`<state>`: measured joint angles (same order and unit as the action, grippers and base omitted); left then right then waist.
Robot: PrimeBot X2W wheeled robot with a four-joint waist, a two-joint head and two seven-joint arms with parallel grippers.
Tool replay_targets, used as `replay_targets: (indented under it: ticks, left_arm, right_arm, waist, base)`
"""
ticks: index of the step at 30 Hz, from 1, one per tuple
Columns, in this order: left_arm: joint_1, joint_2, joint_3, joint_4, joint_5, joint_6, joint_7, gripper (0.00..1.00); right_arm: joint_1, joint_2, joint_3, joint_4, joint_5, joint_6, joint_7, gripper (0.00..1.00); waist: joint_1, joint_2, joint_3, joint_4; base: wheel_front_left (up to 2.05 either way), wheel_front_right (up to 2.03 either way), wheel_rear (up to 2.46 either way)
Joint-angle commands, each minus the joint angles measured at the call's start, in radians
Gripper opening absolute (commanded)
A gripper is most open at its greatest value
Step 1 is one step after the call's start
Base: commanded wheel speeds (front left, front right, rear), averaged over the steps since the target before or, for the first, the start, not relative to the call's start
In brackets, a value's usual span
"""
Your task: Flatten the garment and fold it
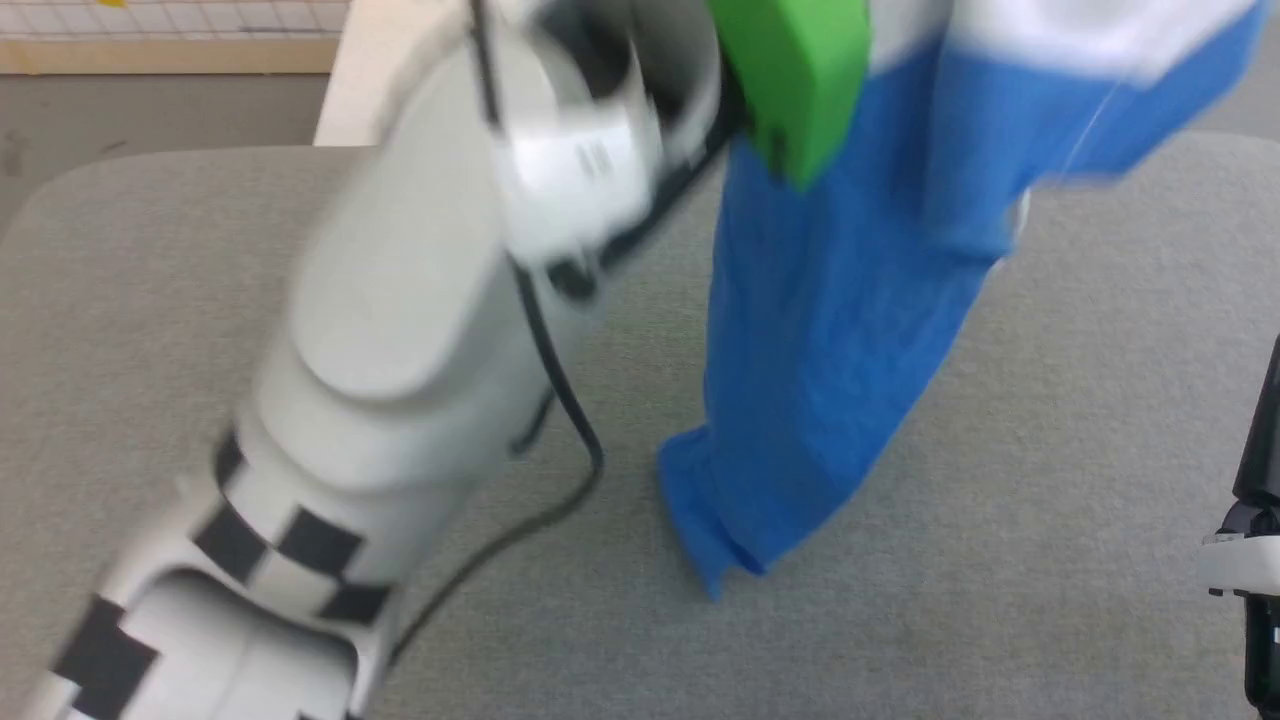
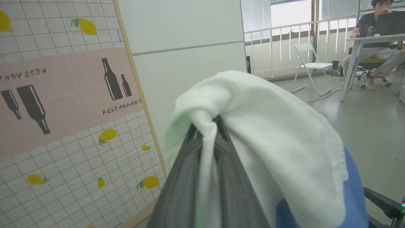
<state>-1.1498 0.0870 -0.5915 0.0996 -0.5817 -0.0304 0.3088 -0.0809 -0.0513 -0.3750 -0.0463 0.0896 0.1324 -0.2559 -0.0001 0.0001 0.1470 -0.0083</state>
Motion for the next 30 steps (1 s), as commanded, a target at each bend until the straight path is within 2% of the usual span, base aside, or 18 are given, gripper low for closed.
replay_targets:
  ticks: [1, 6, 11, 18, 19, 20, 21, 27, 30]
  left_arm:
    - [0.058, -0.005, -0.023, 0.002, 0.006, 0.0, -0.026, 0.0]
    - [0.223, -0.001, -0.107, 0.073, 0.038, 0.008, -0.112, 0.0]
    - [0.351, 0.029, -0.205, 0.246, 0.099, 0.008, -0.154, 0.0]
    - [0.402, 0.013, -0.266, 0.49, 0.136, 0.028, -0.184, 0.0]
    - [0.4, 0.007, -0.266, 0.516, 0.133, 0.029, -0.193, 0.16]
    - [0.396, 0.002, -0.263, 0.531, 0.13, 0.032, -0.205, 0.85]
    - [0.388, -0.004, -0.26, 0.546, 0.128, 0.035, -0.223, 1.0]
    - [0.351, -0.021, -0.211, 0.544, 0.09, 0.047, -0.339, 1.0]
    - [0.356, -0.004, -0.169, 0.498, 0.071, 0.062, -0.404, 1.0]
  right_arm:
    - [-0.004, 0.001, 0.001, -0.006, 0.008, -0.002, -0.006, 1.0]
    - [-0.012, 0.001, 0.024, -0.006, 0.017, -0.002, -0.006, 1.0]
    - [-0.026, 0.001, 0.048, -0.003, 0.023, -0.002, -0.006, 1.0]
    - [-0.036, 0.001, 0.064, -0.003, 0.027, -0.002, -0.006, 1.0]
    - [-0.037, 0.001, 0.065, -0.002, 0.028, -0.002, -0.006, 1.0]
    - [-0.038, 0.001, 0.064, 0.0, 0.029, -0.002, -0.006, 1.0]
    - [-0.038, 0.001, 0.062, 0.002, 0.028, -0.002, -0.006, 1.0]
    - [-0.026, 0.001, 0.055, 0.016, 0.024, -0.002, -0.006, 1.0]
    - [-0.013, 0.001, 0.055, 0.022, 0.024, -0.002, -0.006, 1.0]
  waist:
    - [0.0001, -0.0001, 0.034, -0.036]
    - [0.0001, -0.0001, 0.07, -0.075]
    - [0.0001, -0.0001, 0.104, -0.105]
    - [0.0001, -0.0001, 0.147, -0.12]
    - [0.0001, -0.0001, 0.15, -0.12]
    - [0.0001, -0.0001, 0.151, -0.119]
    - [0.0001, -0.0001, 0.151, -0.115]
    - [0.0001, -0.0001, 0.108, -0.082]
    - [0.0001, -0.0001, 0.072, -0.066]
  base:
    - [0.0, 0.0, 0.0]
    - [0.0, 0.0, 0.0]
    - [0.0, 0.0, 0.0]
    - [0.0, 0.0, 0.0]
    - [0.0, 0.0, 0.0]
    - [0.0, 0.0, 0.0]
    - [0.0, 0.0, 0.0]
    - [0.0, 0.0, 0.0]
    - [0.0, 0.0, 0.0]
